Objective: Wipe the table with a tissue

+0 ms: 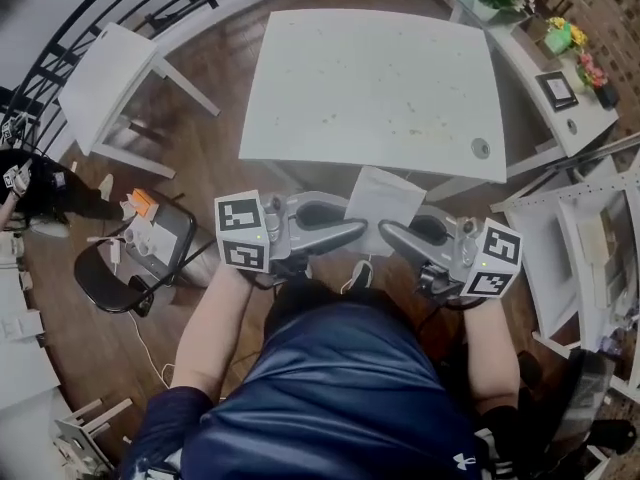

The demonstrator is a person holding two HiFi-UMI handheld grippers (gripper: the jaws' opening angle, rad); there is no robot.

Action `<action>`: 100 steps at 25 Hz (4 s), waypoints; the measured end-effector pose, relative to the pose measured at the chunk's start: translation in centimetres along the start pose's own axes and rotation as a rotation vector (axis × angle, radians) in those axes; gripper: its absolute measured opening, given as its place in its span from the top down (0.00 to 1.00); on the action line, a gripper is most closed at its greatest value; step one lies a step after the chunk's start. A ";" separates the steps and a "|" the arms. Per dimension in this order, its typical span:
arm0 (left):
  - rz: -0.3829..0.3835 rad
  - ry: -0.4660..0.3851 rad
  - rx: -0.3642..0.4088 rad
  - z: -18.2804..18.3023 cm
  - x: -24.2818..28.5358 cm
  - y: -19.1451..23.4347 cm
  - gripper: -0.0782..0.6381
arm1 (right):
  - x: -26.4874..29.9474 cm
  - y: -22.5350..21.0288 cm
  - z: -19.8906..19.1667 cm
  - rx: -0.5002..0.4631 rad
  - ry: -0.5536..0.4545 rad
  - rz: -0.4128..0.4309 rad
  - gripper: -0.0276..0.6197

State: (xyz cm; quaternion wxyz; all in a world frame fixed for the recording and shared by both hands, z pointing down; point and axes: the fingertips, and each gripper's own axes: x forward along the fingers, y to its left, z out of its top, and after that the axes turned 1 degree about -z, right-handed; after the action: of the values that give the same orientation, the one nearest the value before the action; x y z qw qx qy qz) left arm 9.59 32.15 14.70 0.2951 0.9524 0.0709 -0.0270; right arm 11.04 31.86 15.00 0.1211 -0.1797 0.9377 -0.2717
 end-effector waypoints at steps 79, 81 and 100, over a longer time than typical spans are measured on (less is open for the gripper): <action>0.579 -0.108 -0.413 -2.8 -2.7 32.7 0.83 | -20.7 -44.7 -9.6 0.328 0.548 -1.164 0.94; 0.580 -0.111 -0.414 -2.7 -2.8 32.8 0.83 | -20.4 -45.2 -9.4 0.320 0.552 -1.161 0.94; 0.628 -0.200 -0.438 -2.3 -4.7 32.9 0.84 | -16.7 -47.8 -8.4 0.240 0.636 -1.097 0.94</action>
State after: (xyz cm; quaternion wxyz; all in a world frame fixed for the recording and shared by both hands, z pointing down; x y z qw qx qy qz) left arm 9.90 6.04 35.43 0.4908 0.8349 -0.2489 -0.0125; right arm 36.44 4.83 50.48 -0.2999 -0.5290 0.6626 -0.4372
